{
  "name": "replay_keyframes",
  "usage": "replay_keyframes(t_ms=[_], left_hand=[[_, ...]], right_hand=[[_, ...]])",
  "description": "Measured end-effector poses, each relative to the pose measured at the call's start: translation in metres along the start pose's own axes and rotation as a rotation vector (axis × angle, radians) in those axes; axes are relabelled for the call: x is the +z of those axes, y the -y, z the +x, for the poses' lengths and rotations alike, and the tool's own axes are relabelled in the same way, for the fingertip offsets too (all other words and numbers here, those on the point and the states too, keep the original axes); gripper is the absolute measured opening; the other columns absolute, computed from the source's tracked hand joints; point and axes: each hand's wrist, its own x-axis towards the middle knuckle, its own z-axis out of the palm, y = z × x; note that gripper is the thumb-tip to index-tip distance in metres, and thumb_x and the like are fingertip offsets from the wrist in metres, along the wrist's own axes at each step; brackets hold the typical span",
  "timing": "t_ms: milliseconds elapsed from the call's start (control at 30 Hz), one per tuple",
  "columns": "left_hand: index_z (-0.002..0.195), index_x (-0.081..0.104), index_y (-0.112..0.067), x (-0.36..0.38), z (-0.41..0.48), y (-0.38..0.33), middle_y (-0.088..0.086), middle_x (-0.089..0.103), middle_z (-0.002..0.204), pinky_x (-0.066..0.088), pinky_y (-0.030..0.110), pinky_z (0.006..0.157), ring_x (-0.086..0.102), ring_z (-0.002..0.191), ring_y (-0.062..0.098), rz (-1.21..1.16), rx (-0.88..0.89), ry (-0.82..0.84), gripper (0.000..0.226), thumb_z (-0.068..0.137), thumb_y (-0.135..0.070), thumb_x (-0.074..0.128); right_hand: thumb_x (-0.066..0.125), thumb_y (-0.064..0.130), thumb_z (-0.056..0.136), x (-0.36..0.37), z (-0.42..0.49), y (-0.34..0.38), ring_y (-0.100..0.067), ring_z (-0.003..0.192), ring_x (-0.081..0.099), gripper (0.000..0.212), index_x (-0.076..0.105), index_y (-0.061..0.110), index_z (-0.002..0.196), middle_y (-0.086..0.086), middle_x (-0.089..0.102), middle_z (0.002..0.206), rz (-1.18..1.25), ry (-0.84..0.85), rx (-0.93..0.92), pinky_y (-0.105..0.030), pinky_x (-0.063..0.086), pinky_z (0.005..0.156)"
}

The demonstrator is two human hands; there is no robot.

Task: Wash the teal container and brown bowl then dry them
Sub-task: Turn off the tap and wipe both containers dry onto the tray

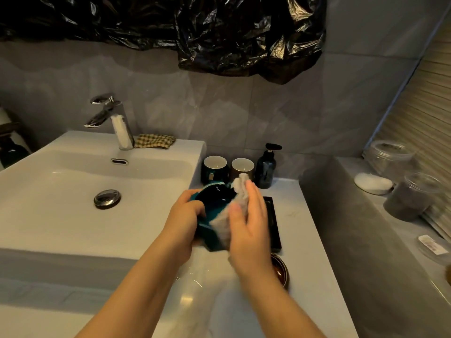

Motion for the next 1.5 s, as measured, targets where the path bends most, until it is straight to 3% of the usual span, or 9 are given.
replay_keyframes(t_ms=[167,367,467,600,700,900,1133,1300,1500], left_hand=[[0.1,0.059,-0.027,-0.003,-0.007,-0.007,0.011,0.058,0.104,0.048,0.032,0.065,0.055,0.093,0.029,0.236,0.102,0.151,0.039,0.081,0.003,0.042],[0.096,0.054,-0.022,0.003,0.001,-0.004,0.014,0.058,0.096,0.045,0.03,0.057,0.055,0.08,0.028,-0.104,-0.007,-0.062,0.037,0.077,0.003,0.036],[0.099,0.054,-0.019,0.0,-0.003,0.004,0.014,0.057,0.094,0.044,0.028,0.055,0.054,0.081,0.027,-0.005,0.003,-0.008,0.038,0.076,0.006,0.036],[0.099,0.059,-0.023,-0.005,-0.012,-0.001,0.015,0.058,0.104,0.047,0.031,0.065,0.056,0.094,0.032,0.243,0.085,0.207,0.039,0.078,0.005,0.044],[0.1,0.06,-0.025,-0.004,-0.007,-0.005,0.014,0.058,0.108,0.049,0.034,0.067,0.056,0.096,0.033,0.153,0.103,0.138,0.039,0.079,0.004,0.045],[0.106,0.053,-0.023,0.006,0.002,0.007,0.011,0.057,0.103,0.044,0.03,0.059,0.055,0.088,0.026,-0.126,0.145,-0.17,0.044,0.077,0.007,0.037],[0.107,0.054,-0.038,-0.006,-0.006,0.006,-0.005,0.061,0.106,0.055,0.034,0.075,0.058,0.097,0.018,0.36,0.44,0.07,0.044,0.079,-0.005,0.05],[0.121,0.052,-0.036,-0.008,-0.003,0.009,-0.002,0.062,0.117,0.054,0.029,0.074,0.062,0.103,0.019,0.154,0.185,0.284,0.052,0.072,-0.045,0.065],[0.1,0.074,-0.017,-0.007,-0.006,0.029,0.015,0.07,0.101,0.051,0.047,0.081,0.062,0.091,0.033,-0.479,-0.263,0.396,0.04,0.071,-0.04,0.06]], right_hand=[[0.042,0.026,0.097,-0.037,0.033,0.016,-0.013,0.085,0.065,0.027,0.068,0.026,0.092,-0.002,0.07,0.093,0.312,0.224,0.39,-0.025,0.055,0.068],[0.043,0.054,0.086,0.006,-0.011,-0.005,-0.005,0.14,0.026,0.059,0.02,0.05,0.141,0.014,0.024,0.153,0.212,0.02,0.063,-0.041,0.027,0.116],[0.042,0.048,0.089,-0.003,-0.005,0.002,-0.001,0.13,0.038,0.052,0.031,0.041,0.139,0.009,0.036,0.146,0.057,0.047,0.067,-0.032,0.039,0.108],[0.044,0.02,0.097,-0.039,0.034,0.028,-0.009,0.07,0.065,0.023,0.067,0.019,0.093,-0.003,0.067,0.085,0.256,0.29,0.42,-0.022,0.054,0.063],[0.044,0.023,0.097,-0.034,0.031,0.029,-0.008,0.07,0.067,0.024,0.066,0.022,0.09,0.0,0.069,0.078,0.282,0.23,0.368,-0.022,0.054,0.065],[0.043,0.026,0.095,0.01,-0.008,-0.003,-0.011,0.137,0.025,0.065,0.007,0.034,0.148,0.009,0.016,0.153,-0.056,0.042,0.121,-0.041,0.034,0.111],[0.045,0.012,0.095,-0.029,0.025,0.007,-0.012,0.102,0.056,0.034,0.055,0.033,0.12,0.006,0.061,0.106,-0.052,0.162,0.365,-0.034,0.051,0.09],[0.045,0.018,0.096,-0.035,0.032,0.002,-0.015,0.085,0.056,0.016,0.059,0.023,0.092,-0.001,0.06,0.089,-0.32,0.062,0.296,-0.033,0.051,0.075],[0.043,0.037,0.096,-0.03,0.024,-0.014,-0.006,0.079,0.052,0.02,0.053,0.02,0.096,0.004,0.056,0.088,-0.482,0.138,0.297,-0.019,0.038,0.058]])
